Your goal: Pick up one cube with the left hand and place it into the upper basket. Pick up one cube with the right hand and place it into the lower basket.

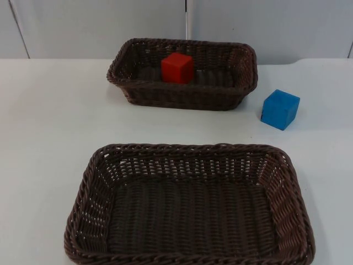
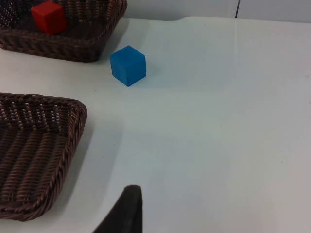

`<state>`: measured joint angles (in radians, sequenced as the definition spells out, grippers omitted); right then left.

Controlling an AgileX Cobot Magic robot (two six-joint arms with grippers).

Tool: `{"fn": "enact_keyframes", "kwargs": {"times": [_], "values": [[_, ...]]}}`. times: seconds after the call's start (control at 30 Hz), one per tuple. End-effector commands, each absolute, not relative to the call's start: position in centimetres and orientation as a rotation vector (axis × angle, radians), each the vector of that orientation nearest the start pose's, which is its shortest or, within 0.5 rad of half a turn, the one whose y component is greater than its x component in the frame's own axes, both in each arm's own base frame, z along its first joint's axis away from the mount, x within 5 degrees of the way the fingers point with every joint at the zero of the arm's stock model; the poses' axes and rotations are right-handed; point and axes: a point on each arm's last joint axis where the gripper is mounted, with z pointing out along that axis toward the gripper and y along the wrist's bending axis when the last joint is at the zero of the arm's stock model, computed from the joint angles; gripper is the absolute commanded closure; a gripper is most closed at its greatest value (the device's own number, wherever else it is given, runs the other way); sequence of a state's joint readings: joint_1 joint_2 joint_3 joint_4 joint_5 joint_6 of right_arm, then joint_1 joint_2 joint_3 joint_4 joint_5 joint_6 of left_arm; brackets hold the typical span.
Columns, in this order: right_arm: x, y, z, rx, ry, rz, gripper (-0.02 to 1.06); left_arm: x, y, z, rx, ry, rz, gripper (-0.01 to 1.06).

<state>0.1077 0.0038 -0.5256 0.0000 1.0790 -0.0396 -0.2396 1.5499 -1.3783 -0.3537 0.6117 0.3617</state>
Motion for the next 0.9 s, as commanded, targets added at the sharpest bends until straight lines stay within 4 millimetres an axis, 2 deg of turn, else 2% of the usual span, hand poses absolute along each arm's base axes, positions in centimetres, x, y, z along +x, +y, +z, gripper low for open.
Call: {"fn": "enact_keyframes", "kwargs": {"times": [0.0,0.13,0.33,0.47,0.5,0.7,0.77,0.87], "values": [[-0.8,-0.1,28.0,-0.144,2.042,0.04,-0.01,32.7,-9.8,35.4,0.413,2.15,-0.314,0.41],[-0.8,-0.1,28.0,-0.144,2.042,0.04,-0.01,30.4,-9.3,34.9,0.402,2.159,-0.32,0.41],[-0.8,-0.1,28.0,-0.144,2.042,0.04,-0.01,28.3,-8.7,34.6,0.4,2.156,-0.315,0.41],[-0.8,-0.1,28.0,-0.144,2.042,0.04,-0.01,25.9,-8.0,34.3,0.389,2.139,-0.311,0.41],[-0.8,-0.1,28.0,-0.144,2.042,0.04,-0.01,25.9,-8.0,34.3,0.389,2.139,-0.311,0.41],[-0.8,-0.1,28.0,-0.144,2.042,0.04,-0.01,22.4,-7.1,34.2,0.381,2.089,-0.298,0.41],[-0.8,-0.1,28.0,-0.144,2.042,0.04,-0.01,22.0,-7.0,34.2,0.381,2.086,-0.299,0.41],[-0.8,-0.1,28.0,-0.144,2.042,0.04,-0.01,19.8,-6.3,33.9,0.406,2.068,-0.266,0.41]]}}
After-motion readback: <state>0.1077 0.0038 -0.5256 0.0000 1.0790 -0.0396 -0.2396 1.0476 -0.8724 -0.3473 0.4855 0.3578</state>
